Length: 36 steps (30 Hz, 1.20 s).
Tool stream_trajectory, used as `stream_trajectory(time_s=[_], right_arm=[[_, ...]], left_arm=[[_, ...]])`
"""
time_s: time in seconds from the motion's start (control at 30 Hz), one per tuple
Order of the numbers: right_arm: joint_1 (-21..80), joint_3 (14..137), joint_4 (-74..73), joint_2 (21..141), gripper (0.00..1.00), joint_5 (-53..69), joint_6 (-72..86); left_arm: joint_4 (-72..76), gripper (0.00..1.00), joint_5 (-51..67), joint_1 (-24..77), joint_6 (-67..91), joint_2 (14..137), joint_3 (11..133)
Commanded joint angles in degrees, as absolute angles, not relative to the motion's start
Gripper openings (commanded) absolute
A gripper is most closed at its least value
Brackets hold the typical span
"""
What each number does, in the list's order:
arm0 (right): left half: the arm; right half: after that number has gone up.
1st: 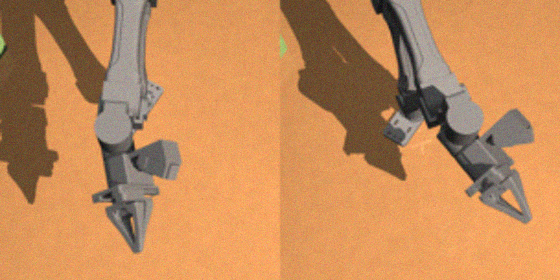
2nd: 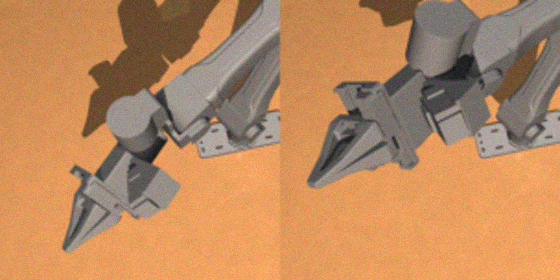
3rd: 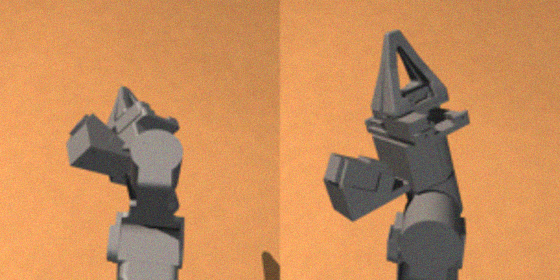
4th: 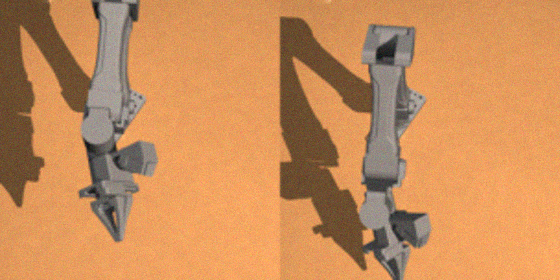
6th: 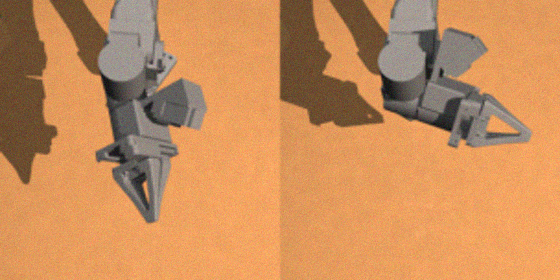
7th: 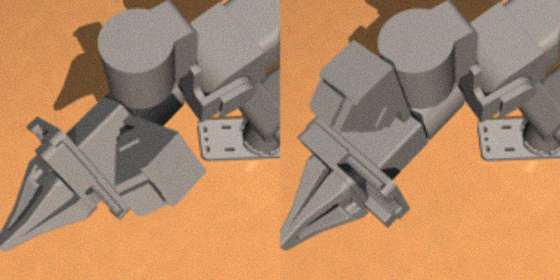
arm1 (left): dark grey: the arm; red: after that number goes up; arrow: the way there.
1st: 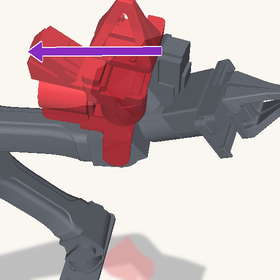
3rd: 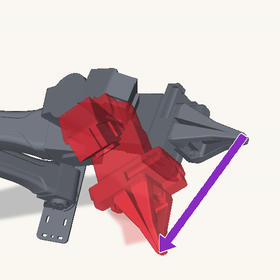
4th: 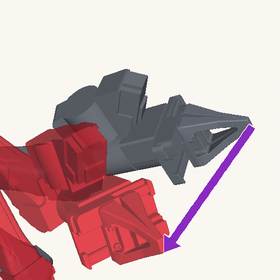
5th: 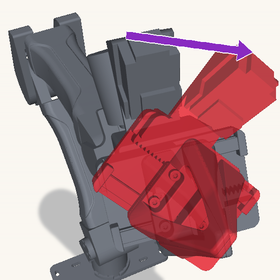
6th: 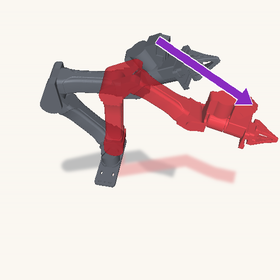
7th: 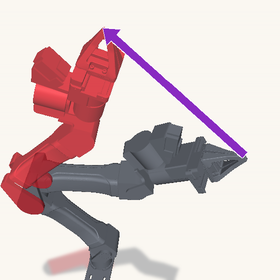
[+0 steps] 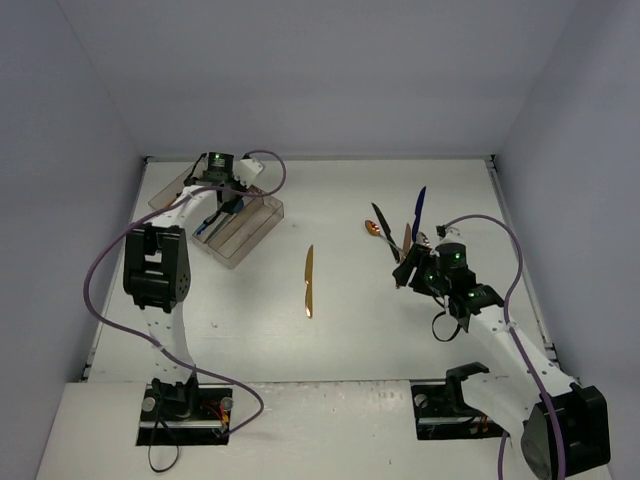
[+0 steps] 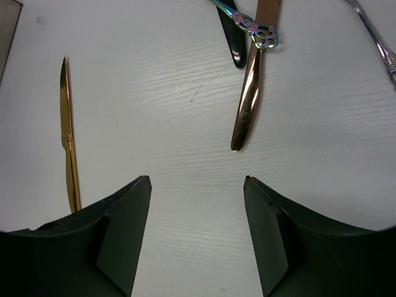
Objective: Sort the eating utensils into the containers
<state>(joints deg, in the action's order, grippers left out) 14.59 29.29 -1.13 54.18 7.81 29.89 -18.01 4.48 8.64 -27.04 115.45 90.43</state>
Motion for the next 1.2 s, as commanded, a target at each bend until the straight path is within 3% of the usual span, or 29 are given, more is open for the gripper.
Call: stream_trajectory(time_s=[0.0, 0.1, 0.17, 0.37, 0.47, 0.67, 0.87, 1.17], right_arm=[[14.2, 32.7, 0.8, 54.7, 0.59, 6.7, 29.2], [14.2, 33.6, 0.9, 55.4, 0.59, 6.2, 28.2], [14.2, 34.4, 0.8, 56.3, 0.59, 5.4, 27.4], [14.2, 39.2, 0.9, 61.9, 0.59, 0.3, 23.1], [13.8, 42.4, 0.7, 65.9, 0.59, -4.0, 21.3], [9.3, 48.8, 0.4, 77.5, 0.57, -8.7, 18.7], [3.9, 55.7, 0.1, 89.2, 0.55, -6.3, 16.9], [1.3, 61.4, -1.8, 101.0, 0.48, -4.8, 14.5]], left_arm=[[-12.8, 0.01, 6.4, 8.3, -28.5, 115.6, 94.5], [-12.0, 0.09, 5.9, 8.3, -27.5, 116.0, 94.5], [-11.7, 0.23, 5.9, 8.3, -26.5, 115.4, 94.4], [-9.1, 0.54, 5.8, 8.5, -20.6, 109.6, 92.3], [-9.2, 0.61, 4.8, 8.9, -15.0, 105.0, 92.2], [-13.8, 0.66, 3.8, 11.1, 2.0, 94.5, 90.5], [-15.1, 0.72, 3.5, 15.9, 13.5, 81.3, 77.5], [-17.6, 0.73, 2.8, 19.1, 11.6, 69.2, 63.3]])
